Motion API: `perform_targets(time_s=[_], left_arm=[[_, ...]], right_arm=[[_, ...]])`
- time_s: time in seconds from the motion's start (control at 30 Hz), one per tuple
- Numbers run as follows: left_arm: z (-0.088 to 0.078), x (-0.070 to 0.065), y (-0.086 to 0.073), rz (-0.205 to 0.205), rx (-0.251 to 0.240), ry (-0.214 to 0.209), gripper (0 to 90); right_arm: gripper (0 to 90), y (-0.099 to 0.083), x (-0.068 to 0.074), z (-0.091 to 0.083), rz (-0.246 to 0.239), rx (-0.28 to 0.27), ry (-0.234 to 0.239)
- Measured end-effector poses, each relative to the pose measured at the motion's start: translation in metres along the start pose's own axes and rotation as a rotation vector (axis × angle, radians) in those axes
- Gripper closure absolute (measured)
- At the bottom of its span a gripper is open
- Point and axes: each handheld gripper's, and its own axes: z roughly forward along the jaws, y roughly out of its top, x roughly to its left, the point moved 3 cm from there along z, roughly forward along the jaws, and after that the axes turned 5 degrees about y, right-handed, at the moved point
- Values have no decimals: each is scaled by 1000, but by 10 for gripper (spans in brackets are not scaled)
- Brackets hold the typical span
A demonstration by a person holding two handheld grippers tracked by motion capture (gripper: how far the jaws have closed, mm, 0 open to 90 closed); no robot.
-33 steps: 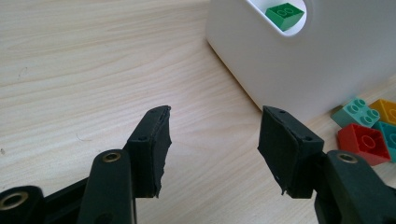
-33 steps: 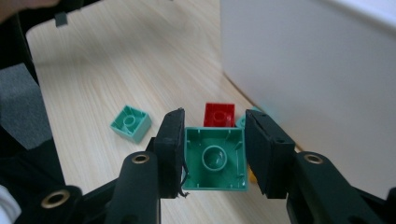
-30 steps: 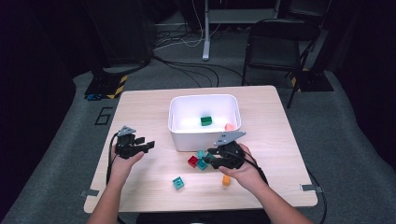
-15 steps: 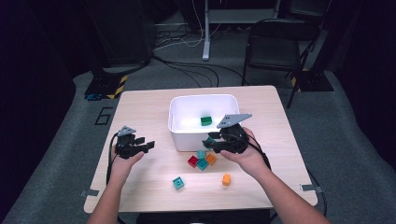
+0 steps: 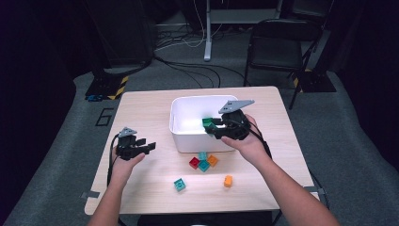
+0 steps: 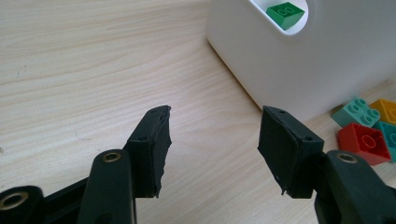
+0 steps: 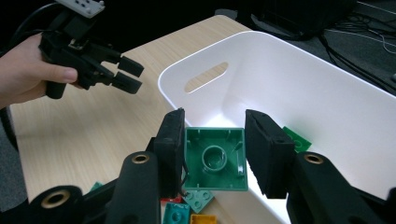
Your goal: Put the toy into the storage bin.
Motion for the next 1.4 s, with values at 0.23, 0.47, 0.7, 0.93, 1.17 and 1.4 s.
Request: perform_targets(time_s=[0.23, 0.47, 0.7, 0.93, 1.17, 1.4], left_arm=[[1, 1, 0, -2, -1, -1, 429], [0, 2, 0, -1, 1, -2, 429], [0, 2, 0, -2, -1, -2, 429], [0, 2, 0, -6, -5, -1, 429], [0, 3, 0, -6, -4, -1, 429], [0, 3, 0, -10, -13, 0, 428]], right_arm=[[586, 9, -20, 8, 29, -2, -46], [586, 15, -40, 21, 53, 7, -84], [586, 22, -54, 33, 91, 21, -99], [586, 29, -67, 46, 117, 20, -118], [586, 31, -76, 60, 109, 43, -141], [585, 30, -83, 72, 115, 59, -162]])
